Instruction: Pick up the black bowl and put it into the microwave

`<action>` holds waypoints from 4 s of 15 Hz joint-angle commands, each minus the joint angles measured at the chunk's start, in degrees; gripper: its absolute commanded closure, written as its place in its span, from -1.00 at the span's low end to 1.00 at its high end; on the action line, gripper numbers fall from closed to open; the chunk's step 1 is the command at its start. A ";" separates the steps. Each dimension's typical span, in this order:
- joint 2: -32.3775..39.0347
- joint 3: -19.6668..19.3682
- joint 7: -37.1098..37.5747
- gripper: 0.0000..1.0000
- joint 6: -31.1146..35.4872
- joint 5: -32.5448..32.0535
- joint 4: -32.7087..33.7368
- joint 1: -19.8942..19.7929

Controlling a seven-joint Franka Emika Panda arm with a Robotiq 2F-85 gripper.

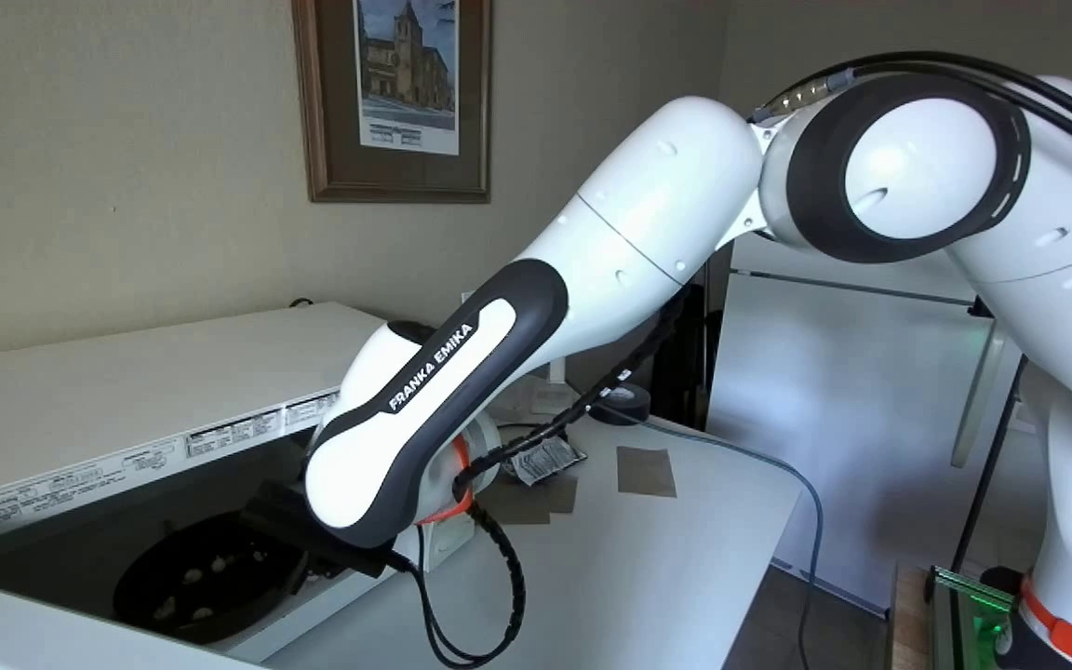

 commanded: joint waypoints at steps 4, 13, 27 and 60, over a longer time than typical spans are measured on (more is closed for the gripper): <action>0.62 -1.16 1.03 -0.97 0.64 -3.02 1.66 0.72; -3.71 0.78 -5.69 -1.00 4.16 -6.58 -3.49 -0.86; -13.48 6.33 -34.97 -1.00 4.27 -10.84 -15.34 -5.96; -49.58 28.54 -80.15 -1.00 -18.86 15.27 -40.59 -33.82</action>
